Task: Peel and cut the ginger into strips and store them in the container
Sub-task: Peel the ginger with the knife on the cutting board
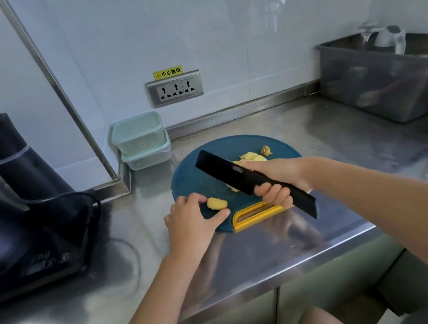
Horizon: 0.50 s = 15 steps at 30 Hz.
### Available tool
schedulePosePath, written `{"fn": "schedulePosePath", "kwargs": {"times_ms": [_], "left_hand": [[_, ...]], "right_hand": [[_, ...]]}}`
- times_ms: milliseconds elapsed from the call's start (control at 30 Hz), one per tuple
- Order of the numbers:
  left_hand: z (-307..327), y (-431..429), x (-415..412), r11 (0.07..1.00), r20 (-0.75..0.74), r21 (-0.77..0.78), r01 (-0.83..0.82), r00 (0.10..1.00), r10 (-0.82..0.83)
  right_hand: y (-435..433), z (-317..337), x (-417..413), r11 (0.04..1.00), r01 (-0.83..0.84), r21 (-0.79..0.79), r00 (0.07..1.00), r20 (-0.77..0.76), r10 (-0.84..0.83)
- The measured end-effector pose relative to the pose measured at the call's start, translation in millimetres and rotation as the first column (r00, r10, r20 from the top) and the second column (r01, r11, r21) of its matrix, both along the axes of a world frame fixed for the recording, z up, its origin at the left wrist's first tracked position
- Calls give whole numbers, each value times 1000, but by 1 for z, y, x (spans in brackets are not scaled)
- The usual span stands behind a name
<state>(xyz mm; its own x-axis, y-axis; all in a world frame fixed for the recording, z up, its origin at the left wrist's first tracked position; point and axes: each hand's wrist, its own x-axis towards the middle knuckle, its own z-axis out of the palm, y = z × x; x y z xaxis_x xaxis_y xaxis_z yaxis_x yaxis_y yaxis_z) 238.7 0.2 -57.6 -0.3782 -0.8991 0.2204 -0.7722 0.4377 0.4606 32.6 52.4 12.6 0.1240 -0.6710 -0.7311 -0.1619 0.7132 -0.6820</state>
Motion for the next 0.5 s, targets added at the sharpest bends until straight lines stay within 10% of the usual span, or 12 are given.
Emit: {"fn": "schedulePosePath", "kwargs": {"times_ms": [233, 500], "left_hand": [[7, -5, -12, 995, -78, 42, 86, 993, -83], [9, -12, -11, 972, -234, 197, 129, 969, -82]], "right_hand": [[9, -19, -36, 997, 79, 26, 904, 419, -82], [14, 10, -37, 975, 181, -127, 920, 374, -122]]}}
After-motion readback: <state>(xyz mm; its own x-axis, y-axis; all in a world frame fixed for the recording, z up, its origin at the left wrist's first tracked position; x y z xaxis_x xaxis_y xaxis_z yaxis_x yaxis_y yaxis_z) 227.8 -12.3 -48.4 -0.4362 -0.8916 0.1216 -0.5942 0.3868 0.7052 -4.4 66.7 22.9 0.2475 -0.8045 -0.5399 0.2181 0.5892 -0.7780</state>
